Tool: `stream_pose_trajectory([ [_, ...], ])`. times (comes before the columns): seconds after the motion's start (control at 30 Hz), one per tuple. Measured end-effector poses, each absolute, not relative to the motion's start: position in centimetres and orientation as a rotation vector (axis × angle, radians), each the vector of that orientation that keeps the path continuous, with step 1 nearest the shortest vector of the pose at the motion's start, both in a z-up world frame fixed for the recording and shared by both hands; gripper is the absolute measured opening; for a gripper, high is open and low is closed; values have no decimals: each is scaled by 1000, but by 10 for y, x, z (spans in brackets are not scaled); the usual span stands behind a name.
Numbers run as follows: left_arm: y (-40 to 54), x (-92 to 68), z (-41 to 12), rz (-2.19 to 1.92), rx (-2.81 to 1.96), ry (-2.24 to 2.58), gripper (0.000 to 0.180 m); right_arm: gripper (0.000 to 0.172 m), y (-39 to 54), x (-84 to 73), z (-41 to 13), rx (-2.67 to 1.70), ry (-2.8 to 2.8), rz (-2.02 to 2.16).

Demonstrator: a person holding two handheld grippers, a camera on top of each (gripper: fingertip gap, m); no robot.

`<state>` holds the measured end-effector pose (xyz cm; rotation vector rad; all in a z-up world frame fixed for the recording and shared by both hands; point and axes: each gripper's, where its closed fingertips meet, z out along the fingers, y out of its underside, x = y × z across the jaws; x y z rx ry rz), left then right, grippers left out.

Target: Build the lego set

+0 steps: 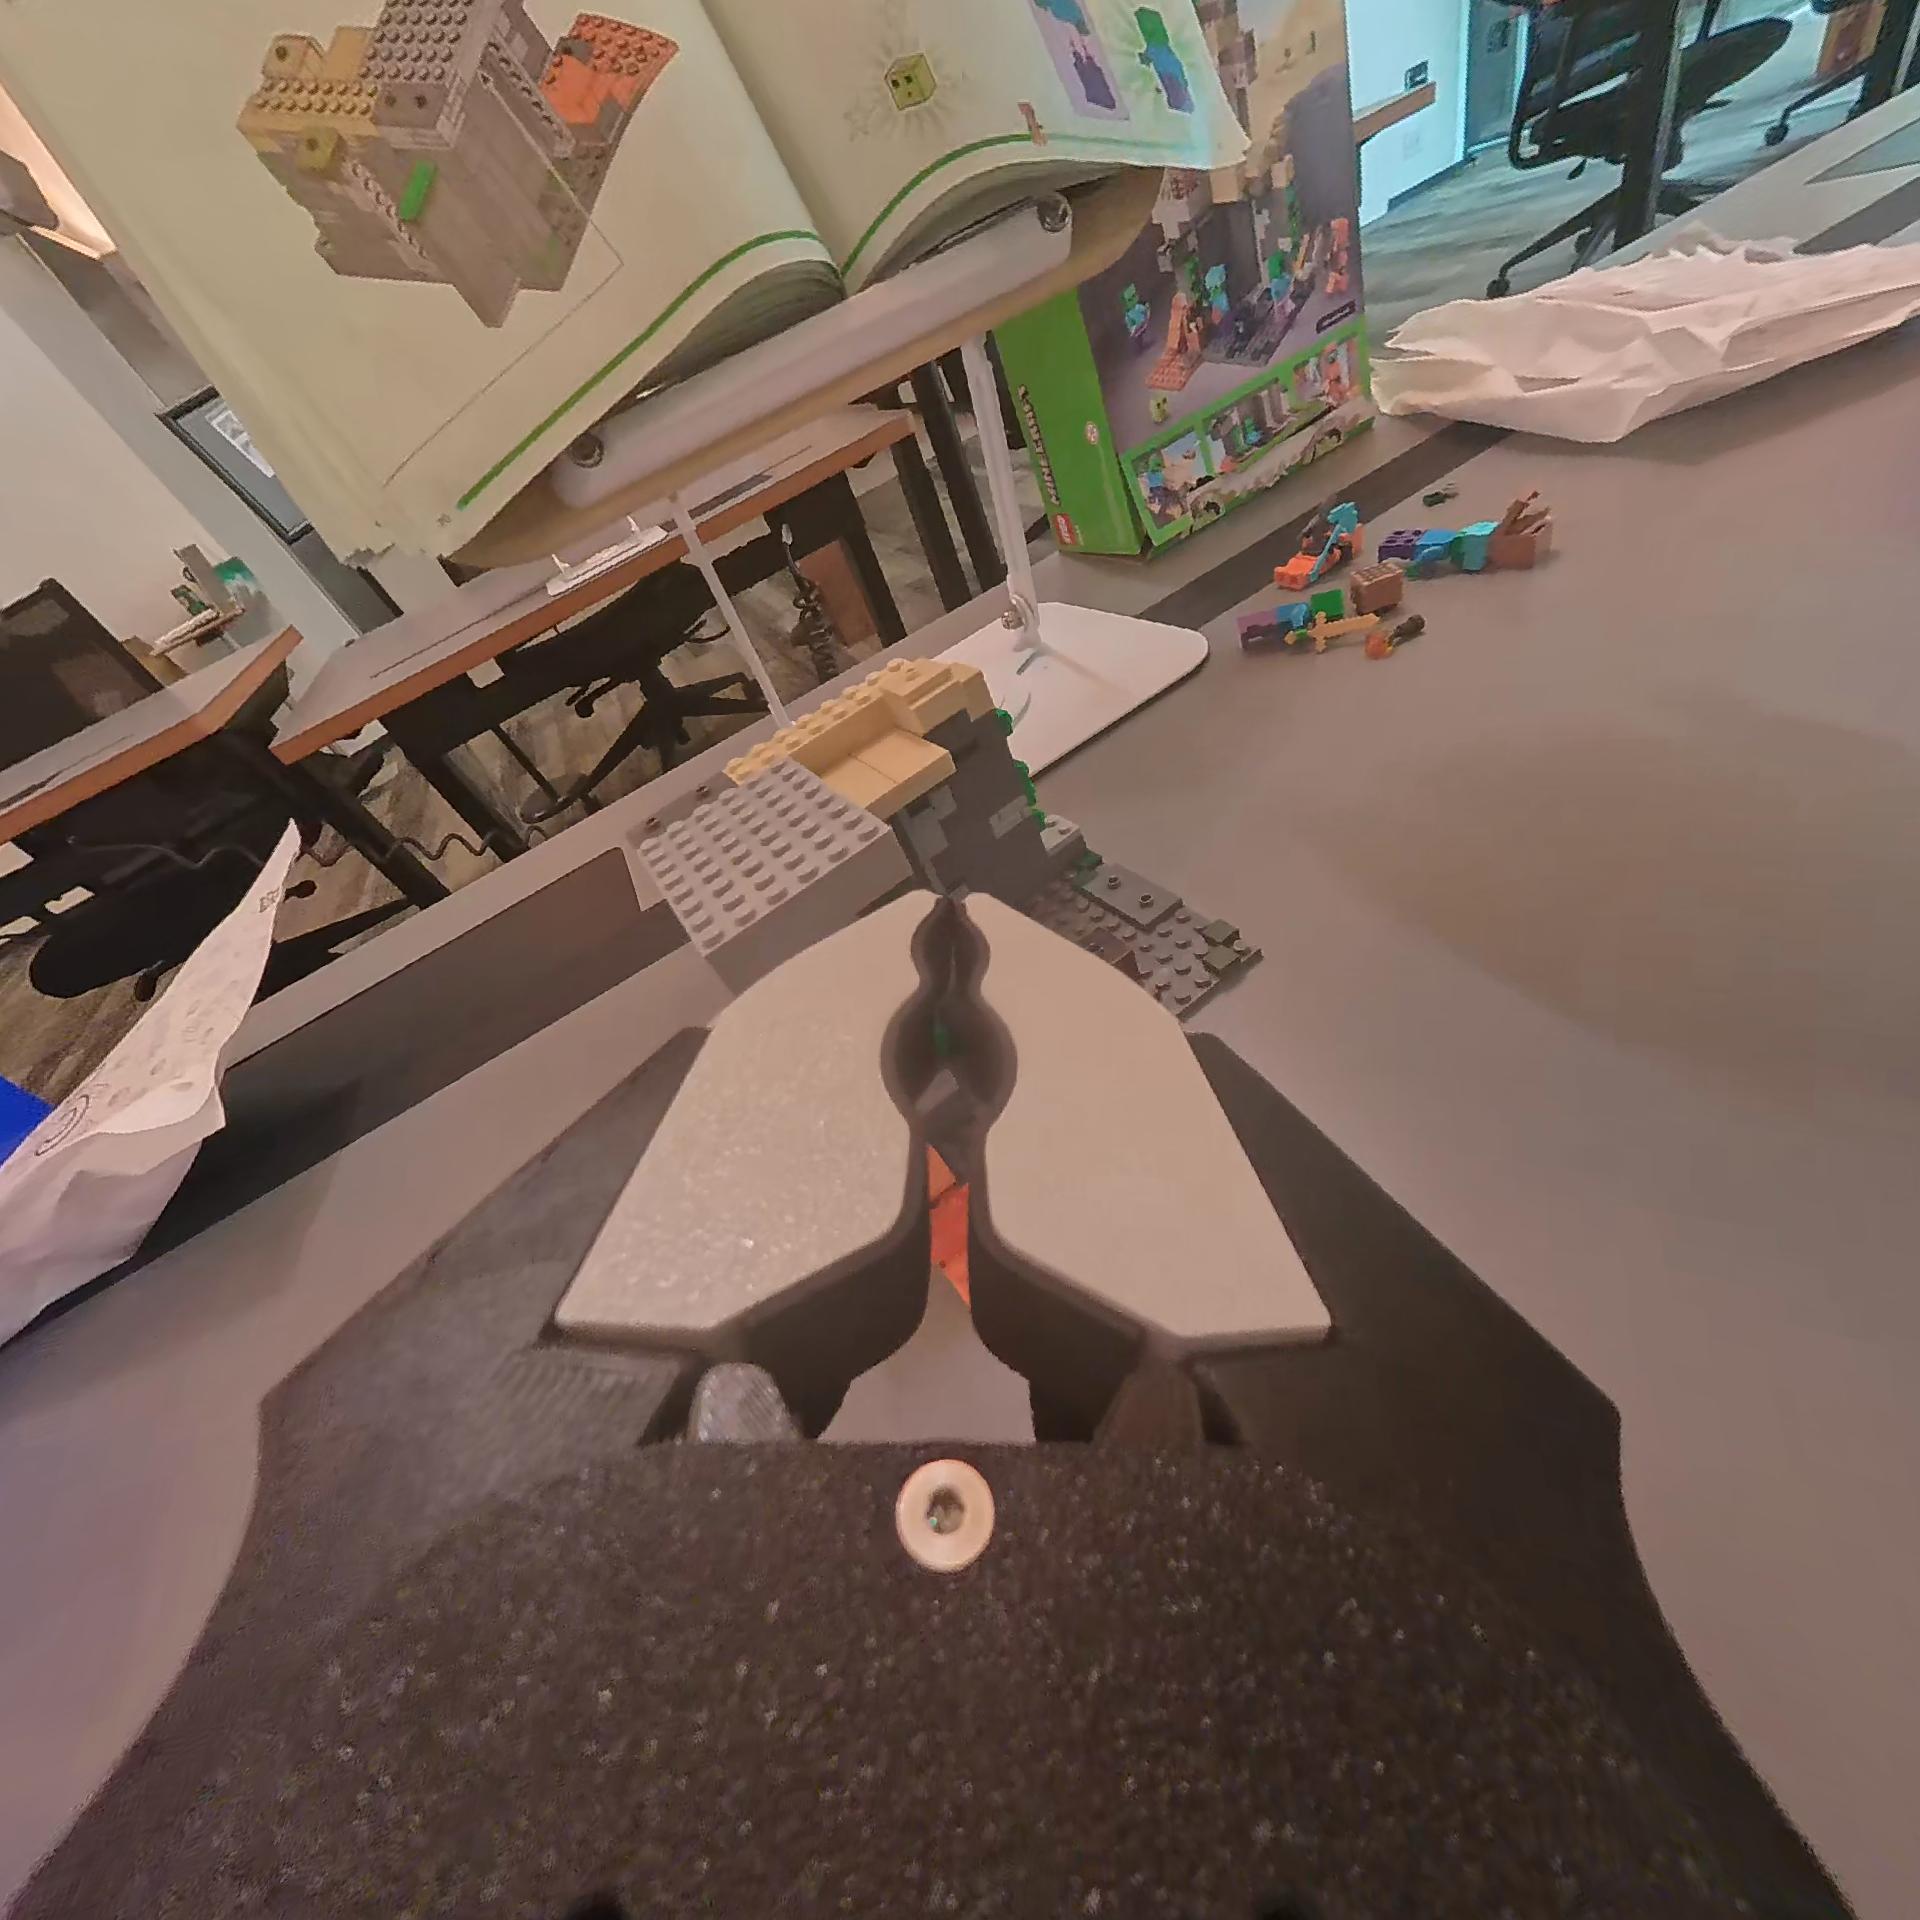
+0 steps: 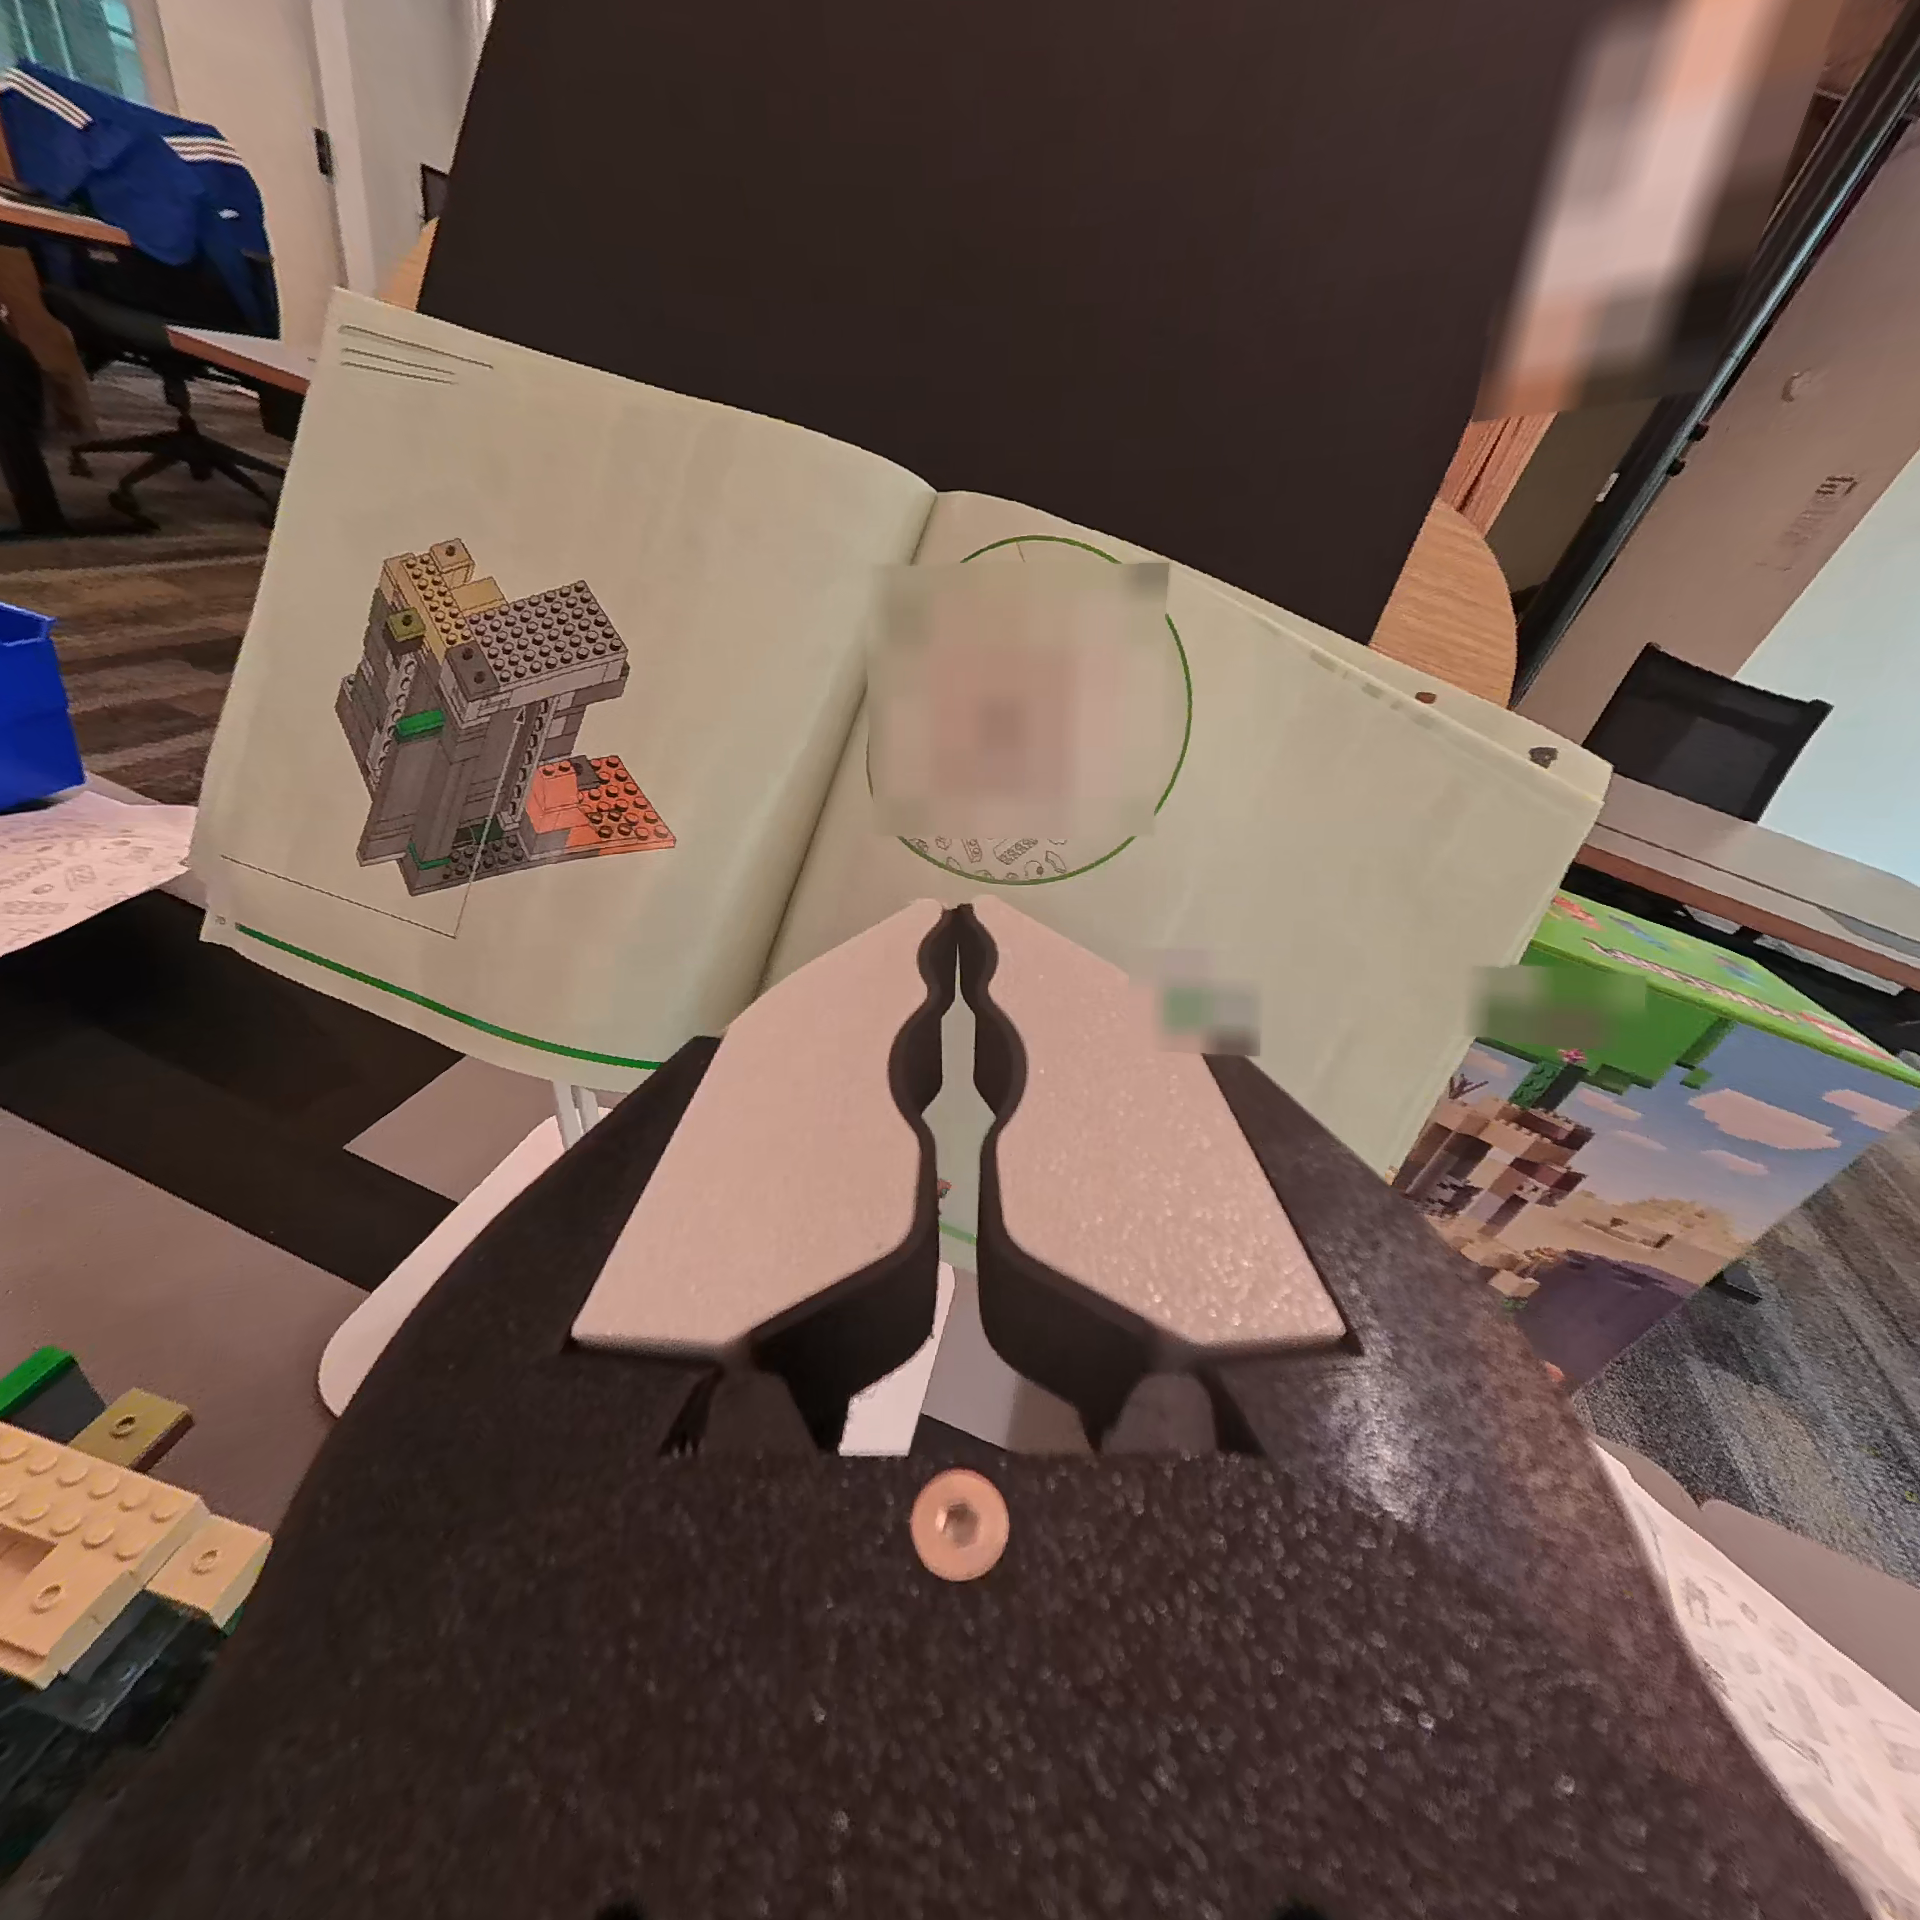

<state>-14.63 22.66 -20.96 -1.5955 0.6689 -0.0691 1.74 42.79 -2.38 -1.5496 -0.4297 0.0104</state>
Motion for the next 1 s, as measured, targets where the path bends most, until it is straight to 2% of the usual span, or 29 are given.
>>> stream_pose_trajectory([
  [0.67,227,-145,-207,-89,-1610,654,0,1,422,17,-24,-1555,-454,-24],
  [1.0,258,-104,-115,-198,-1531,602,0,1,399,30,-38,-1567,-457,-24],
])
